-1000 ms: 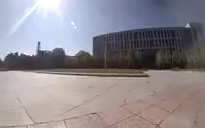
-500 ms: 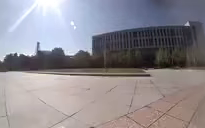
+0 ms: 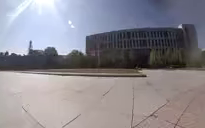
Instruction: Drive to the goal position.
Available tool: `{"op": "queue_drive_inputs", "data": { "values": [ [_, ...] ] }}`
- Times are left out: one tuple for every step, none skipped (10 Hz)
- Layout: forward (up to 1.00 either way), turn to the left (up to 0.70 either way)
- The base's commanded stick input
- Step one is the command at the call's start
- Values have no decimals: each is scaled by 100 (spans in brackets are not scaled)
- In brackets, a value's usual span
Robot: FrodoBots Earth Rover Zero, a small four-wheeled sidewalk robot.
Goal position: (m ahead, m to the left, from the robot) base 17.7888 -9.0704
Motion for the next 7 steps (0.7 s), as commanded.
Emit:
{"op": "queue_drive_inputs", "data": {
  "values": [
    [70, -4],
    [70, -6],
    [70, -7],
    [70, -9],
    [70, -15],
    [70, -21],
    [70, -26]
  ]
}}
